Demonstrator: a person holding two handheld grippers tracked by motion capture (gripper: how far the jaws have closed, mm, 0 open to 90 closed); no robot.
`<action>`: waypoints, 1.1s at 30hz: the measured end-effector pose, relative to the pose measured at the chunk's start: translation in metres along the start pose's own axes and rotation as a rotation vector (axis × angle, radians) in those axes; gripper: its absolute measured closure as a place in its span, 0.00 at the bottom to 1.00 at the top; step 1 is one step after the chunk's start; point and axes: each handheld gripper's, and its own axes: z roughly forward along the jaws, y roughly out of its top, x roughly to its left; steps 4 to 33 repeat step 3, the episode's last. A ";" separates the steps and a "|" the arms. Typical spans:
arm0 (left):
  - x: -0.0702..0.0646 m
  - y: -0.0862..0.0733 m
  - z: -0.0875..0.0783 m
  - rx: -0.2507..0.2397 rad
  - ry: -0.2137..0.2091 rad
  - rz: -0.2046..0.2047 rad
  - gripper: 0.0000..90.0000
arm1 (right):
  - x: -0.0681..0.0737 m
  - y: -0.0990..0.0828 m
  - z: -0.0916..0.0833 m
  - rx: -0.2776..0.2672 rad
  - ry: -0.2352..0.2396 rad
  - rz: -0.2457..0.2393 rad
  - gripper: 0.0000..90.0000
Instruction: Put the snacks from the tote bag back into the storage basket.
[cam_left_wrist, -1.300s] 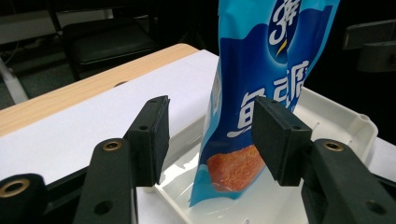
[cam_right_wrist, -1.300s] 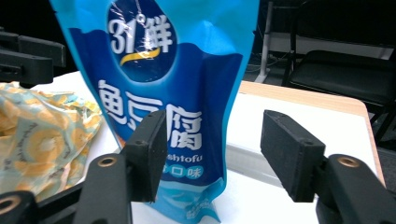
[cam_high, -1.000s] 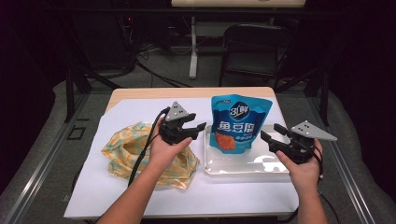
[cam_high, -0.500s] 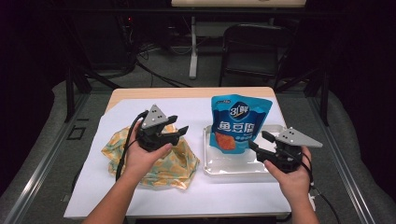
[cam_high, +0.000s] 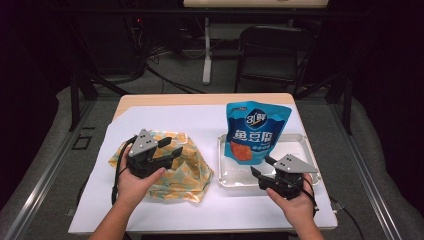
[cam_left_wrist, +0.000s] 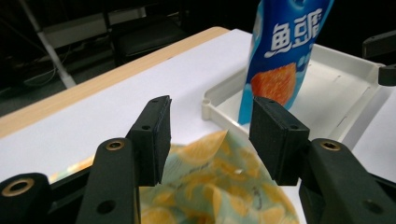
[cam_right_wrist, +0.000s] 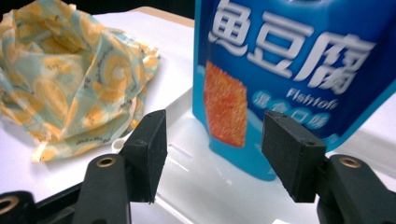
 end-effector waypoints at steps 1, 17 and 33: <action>0.001 -0.003 -0.002 0.000 0.004 -0.005 0.54 | 0.000 -0.003 0.002 0.002 0.005 0.005 0.45; 0.003 -0.010 -0.005 0.000 0.016 -0.014 0.54 | 0.000 -0.008 0.006 0.002 0.023 0.013 0.45; 0.003 -0.010 -0.005 0.000 0.016 -0.014 0.54 | 0.000 -0.008 0.006 0.002 0.023 0.013 0.45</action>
